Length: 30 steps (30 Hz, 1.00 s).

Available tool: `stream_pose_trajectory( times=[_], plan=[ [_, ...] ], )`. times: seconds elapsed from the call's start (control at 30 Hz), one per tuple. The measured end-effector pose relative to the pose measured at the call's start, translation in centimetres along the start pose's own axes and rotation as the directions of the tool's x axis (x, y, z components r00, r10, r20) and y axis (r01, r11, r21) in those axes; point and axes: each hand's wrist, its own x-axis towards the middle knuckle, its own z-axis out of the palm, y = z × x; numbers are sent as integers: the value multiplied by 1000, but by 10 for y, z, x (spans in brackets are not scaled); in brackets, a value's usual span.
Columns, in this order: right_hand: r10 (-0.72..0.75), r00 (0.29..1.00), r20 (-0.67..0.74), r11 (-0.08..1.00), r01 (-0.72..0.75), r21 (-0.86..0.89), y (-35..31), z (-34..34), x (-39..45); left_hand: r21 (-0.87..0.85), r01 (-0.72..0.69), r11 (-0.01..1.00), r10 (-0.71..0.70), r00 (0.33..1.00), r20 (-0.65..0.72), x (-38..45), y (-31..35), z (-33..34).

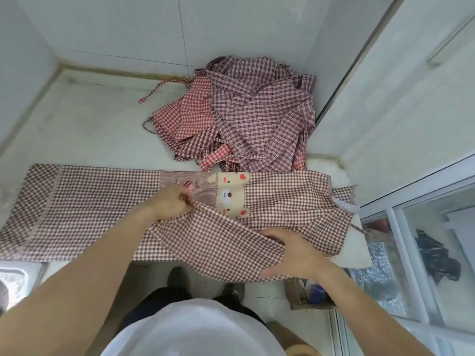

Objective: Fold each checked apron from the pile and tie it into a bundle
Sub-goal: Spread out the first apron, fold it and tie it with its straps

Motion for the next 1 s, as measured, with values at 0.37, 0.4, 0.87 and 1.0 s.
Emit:
stream_pose_trajectory(
  times=[0.37,0.4,0.87,1.0],
  plan=[
    [358,933,27,794,-289,-535,20,-113,8,142,26,990,9,970,-241,9,-35,-81],
    [385,923,13,786,-320,-529,23,-121,12,191,63,980,-15,970,-241,8,-43,-84],
    [123,901,-416,850,-312,-425,9,-126,96,440,374,817,-91,836,-540,-5,-46,1],
    [134,902,-410,840,-323,-436,8,-118,116,237,159,958,-105,969,-225,5,-3,46]
  ],
)
